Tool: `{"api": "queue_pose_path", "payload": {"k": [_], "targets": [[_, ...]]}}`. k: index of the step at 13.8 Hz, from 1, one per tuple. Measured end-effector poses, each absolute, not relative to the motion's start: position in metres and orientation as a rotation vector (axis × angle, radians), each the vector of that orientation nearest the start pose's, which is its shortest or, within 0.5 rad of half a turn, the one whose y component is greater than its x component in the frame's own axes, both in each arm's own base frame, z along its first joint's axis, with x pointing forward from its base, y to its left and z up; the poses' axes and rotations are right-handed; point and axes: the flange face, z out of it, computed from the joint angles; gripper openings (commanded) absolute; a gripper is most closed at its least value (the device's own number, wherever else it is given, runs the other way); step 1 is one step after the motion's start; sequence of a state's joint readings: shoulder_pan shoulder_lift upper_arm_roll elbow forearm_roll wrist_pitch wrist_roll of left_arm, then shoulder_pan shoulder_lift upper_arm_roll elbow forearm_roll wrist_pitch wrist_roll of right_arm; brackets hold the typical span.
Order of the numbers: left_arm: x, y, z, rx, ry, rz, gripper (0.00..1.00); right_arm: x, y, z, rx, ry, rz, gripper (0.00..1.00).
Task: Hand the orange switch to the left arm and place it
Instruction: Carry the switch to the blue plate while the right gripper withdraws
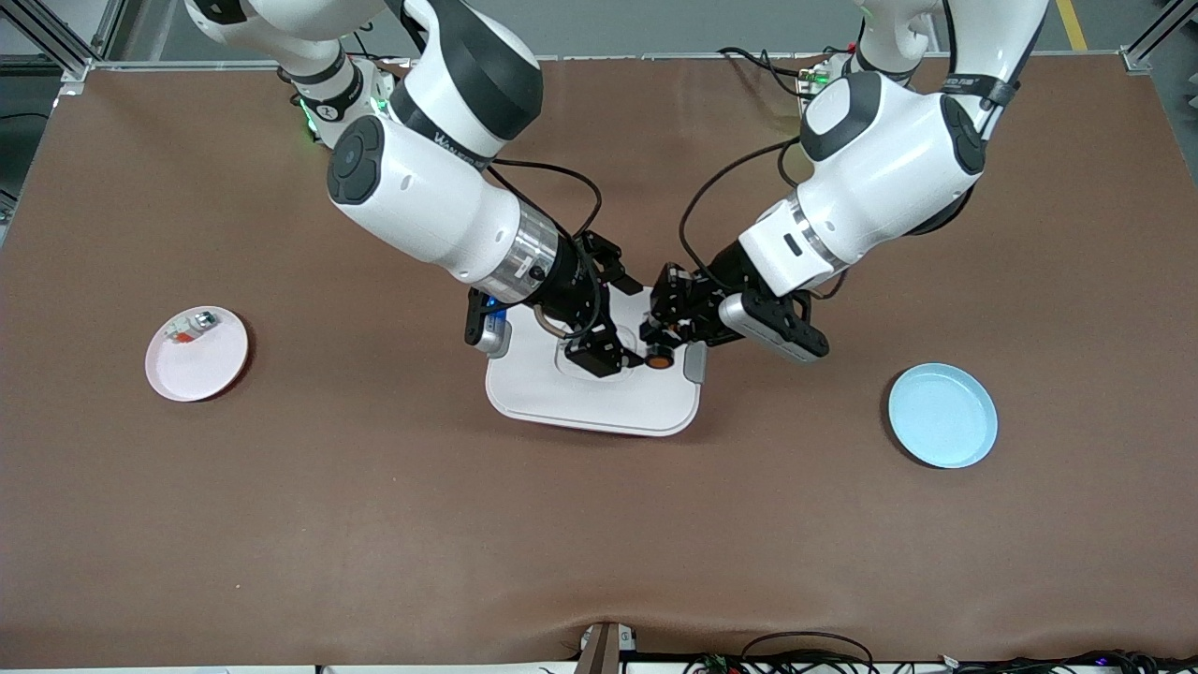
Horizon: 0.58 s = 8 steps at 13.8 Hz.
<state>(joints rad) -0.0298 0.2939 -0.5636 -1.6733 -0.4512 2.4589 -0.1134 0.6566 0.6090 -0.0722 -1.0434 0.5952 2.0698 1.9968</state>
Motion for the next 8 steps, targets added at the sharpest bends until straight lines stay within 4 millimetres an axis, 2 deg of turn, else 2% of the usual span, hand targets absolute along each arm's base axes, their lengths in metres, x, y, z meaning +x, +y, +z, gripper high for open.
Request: {"api": "queue_pose_path", "payload": {"k": [2, 4, 6, 8], "targets": [[0.588, -0.335, 0.509, 2.515, -0.229, 0.396, 0.0, 0.618, 0.443, 0.543, -1.843, 1.792, 0.528, 1.0], [0.593, -0.318, 0.499, 2.621, -0.319, 0.374, 0.0, 0.626, 0.42, 0.539, -1.961, 1.731, 0.527, 1.0], [0.597, -0.297, 0.488, 2.71, -0.412, 0.321, 0.0, 0.634, 0.392, 0.54, -2.082, 1.645, 0.53, 1.0], [0.599, -0.275, 0.475, 2.751, -0.539, 0.252, 0.0, 0.639, 0.356, 0.542, -2.221, 1.537, 0.548, 1.0]]}}
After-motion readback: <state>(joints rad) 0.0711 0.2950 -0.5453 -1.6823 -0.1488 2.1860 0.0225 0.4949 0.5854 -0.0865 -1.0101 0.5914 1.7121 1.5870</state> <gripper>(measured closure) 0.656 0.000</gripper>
